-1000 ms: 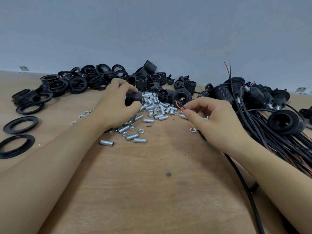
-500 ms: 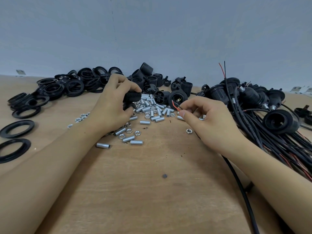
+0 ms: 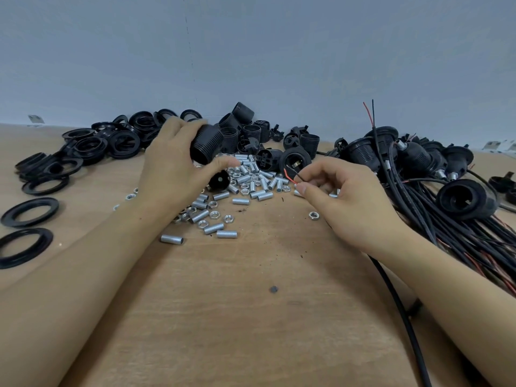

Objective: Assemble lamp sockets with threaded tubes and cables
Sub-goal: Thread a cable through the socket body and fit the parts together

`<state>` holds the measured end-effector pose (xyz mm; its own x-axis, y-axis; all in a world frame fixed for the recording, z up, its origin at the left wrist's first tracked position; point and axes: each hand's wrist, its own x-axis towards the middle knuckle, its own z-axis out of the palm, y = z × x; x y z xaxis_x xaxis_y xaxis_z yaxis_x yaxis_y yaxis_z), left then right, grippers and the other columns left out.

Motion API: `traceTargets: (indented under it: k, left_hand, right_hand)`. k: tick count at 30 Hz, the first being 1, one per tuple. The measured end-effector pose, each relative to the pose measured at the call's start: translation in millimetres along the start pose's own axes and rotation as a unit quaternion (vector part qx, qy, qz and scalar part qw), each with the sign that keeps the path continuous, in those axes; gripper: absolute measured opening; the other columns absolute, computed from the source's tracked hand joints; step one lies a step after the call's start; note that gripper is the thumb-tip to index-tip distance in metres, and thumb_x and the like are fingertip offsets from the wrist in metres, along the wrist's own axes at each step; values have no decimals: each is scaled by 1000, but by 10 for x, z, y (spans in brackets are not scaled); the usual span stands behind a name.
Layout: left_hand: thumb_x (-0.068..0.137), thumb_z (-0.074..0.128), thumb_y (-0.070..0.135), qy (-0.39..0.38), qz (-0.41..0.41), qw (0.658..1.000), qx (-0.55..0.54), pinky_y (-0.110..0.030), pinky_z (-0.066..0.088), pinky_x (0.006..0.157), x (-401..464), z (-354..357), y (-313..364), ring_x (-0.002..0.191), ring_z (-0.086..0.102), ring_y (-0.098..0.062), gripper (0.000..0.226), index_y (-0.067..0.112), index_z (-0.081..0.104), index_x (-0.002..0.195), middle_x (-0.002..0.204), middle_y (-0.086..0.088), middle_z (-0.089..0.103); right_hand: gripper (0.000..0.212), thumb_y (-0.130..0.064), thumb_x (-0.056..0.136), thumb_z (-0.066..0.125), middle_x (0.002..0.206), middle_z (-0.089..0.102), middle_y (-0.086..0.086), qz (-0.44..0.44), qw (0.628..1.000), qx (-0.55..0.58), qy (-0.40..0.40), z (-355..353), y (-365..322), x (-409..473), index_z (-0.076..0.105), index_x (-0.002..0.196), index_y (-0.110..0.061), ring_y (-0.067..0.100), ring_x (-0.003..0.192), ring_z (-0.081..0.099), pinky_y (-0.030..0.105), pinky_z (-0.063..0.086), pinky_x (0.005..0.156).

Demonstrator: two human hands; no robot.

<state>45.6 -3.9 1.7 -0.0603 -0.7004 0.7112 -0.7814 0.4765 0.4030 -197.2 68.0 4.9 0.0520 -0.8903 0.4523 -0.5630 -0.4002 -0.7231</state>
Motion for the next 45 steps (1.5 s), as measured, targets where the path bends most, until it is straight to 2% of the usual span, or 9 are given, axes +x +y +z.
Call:
traceTargets:
  k: [4, 7, 9, 12, 15, 25, 32, 37, 45]
  left_hand:
    - [84, 77, 38, 30, 58, 978, -197, -5, 43, 81, -125, 1, 266, 91, 58, 11, 57, 24, 43, 129, 99, 29, 56]
    - [86, 71, 38, -45, 23, 931, -362, -19, 49, 62, -249, 23, 530, 67, 60, -2, 33, 31, 47, 107, 87, 15, 63]
    - [89, 63, 43, -109, -50, 878, -463, -28, 39, 52, -286, 20, 648, 53, 50, -14, 18, 27, 57, 92, 77, -3, 61]
    - [96, 50, 45, -223, -185, 755, -588, -27, 23, 48, -287, 21, 694, 47, 26, -14, 36, 13, 51, 79, 63, -5, 46]
    - [97, 38, 50, -281, -225, 710, -605, -20, 17, 40, -282, 24, 705, 46, 12, -13, 46, 15, 32, 67, 53, 0, 25]
    - [85, 43, 56, -298, -250, 710, -587, -16, 14, 40, -284, 1, 715, 41, 8, -11, 53, 13, 14, 74, 50, 3, 11]
    - [90, 36, 62, -301, -259, 715, -576, -14, 17, 39, -283, 9, 749, 41, 7, -11, 54, 15, 17, 71, 47, 5, 13]
    - [96, 31, 63, -296, -266, 730, -556, -16, 14, 41, -293, 32, 761, 41, 7, -12, 55, 16, 21, 69, 47, 5, 14]
    - [99, 30, 63, -298, -278, 735, -541, -16, 14, 40, -314, 55, 782, 40, 9, -11, 62, 23, 38, 52, 47, 6, 16]
  right_hand:
    - [11, -12, 90, 67, 65, 61, 0, 16, 995, 99, 6, -44, -77, 0, 69, 83, -21, 10, 53, 48, 14, 40, 46]
    - [13, -12, 92, 65, 54, 48, -5, 21, 980, 196, -20, -86, -139, -11, 69, 81, -18, 10, 47, 35, 18, 30, 43]
    - [12, -13, 91, 66, 51, 44, -7, 28, 965, 259, -33, -106, -175, -15, 71, 81, -18, 16, 48, 31, 24, 25, 44]
    - [19, -13, 91, 65, 50, 44, -6, 22, 956, 291, -25, -121, -235, -18, 73, 77, -23, 18, 49, 30, 34, 21, 47]
    - [18, -11, 92, 63, 49, 42, -4, 5, 961, 274, -30, -134, -279, -37, 71, 79, -19, 19, 46, 31, 25, 25, 44]
    - [17, -12, 90, 67, 62, 25, 19, -36, 971, 221, -87, -100, -381, -123, 71, 75, -20, 43, 45, 21, 31, 19, 39]
    - [18, -19, 91, 64, 58, 28, 19, -62, 981, 171, -68, -82, -354, -108, 65, 79, -6, 27, 48, 25, 21, 26, 42]
    - [19, -17, 93, 62, 51, 27, -5, -73, 988, 126, -53, -66, -358, -125, 62, 76, -8, 9, 44, 26, 18, 29, 44]
    - [13, -19, 95, 61, 57, 53, 7, -112, 994, 10, 5, 7, -379, -192, 60, 82, -20, 23, 53, 44, 19, 37, 49]
